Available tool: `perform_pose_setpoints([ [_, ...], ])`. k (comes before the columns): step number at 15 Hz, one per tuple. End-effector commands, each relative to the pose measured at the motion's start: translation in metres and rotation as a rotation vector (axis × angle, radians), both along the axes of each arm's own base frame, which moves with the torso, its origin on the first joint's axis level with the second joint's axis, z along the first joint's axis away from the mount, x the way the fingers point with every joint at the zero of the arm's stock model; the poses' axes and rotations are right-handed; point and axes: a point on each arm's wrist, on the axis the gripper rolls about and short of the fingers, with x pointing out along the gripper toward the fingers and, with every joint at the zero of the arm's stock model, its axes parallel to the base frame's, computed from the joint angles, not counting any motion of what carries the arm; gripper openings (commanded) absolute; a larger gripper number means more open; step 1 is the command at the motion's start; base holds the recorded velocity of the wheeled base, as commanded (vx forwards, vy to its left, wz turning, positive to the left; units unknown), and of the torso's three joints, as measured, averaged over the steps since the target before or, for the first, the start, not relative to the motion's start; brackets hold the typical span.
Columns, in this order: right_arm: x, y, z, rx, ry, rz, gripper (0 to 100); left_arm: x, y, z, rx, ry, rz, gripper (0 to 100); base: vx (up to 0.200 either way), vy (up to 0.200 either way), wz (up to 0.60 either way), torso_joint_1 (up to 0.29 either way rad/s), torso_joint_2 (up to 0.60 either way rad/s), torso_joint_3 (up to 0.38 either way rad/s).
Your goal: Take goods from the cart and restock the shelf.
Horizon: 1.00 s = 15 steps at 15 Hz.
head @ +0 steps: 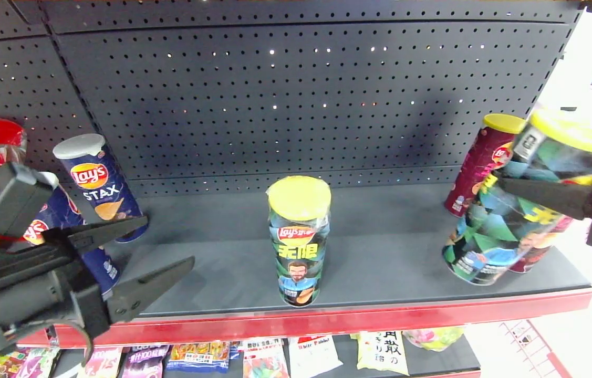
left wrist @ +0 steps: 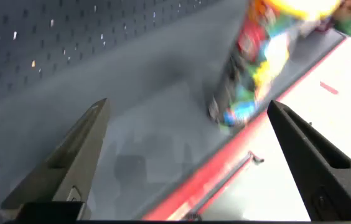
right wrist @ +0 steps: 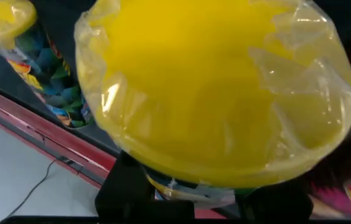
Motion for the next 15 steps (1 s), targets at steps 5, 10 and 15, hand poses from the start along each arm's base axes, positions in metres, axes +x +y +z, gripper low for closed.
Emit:
perform_pose_setpoints([
  [5,0.116,0.068,-0.005,-0.021,0.069,0.126,0,-0.076,0.035,-0.015,-0.017,0.012,0.056,100,0.000,0.000,0.00,0.000,0.00,0.000],
  [10,0.156,0.105,-0.016,-0.005,0.049,0.206,0,-0.091,0.042,-0.026,-0.013,0.008,0.116,100,0.000,0.000,0.00,0.000,0.00,0.000],
  [15,0.190,0.138,-0.034,-0.006,0.054,0.247,0,-0.091,0.043,-0.026,-0.006,0.015,0.131,100,0.000,0.000,0.00,0.000,0.00,0.000],
])
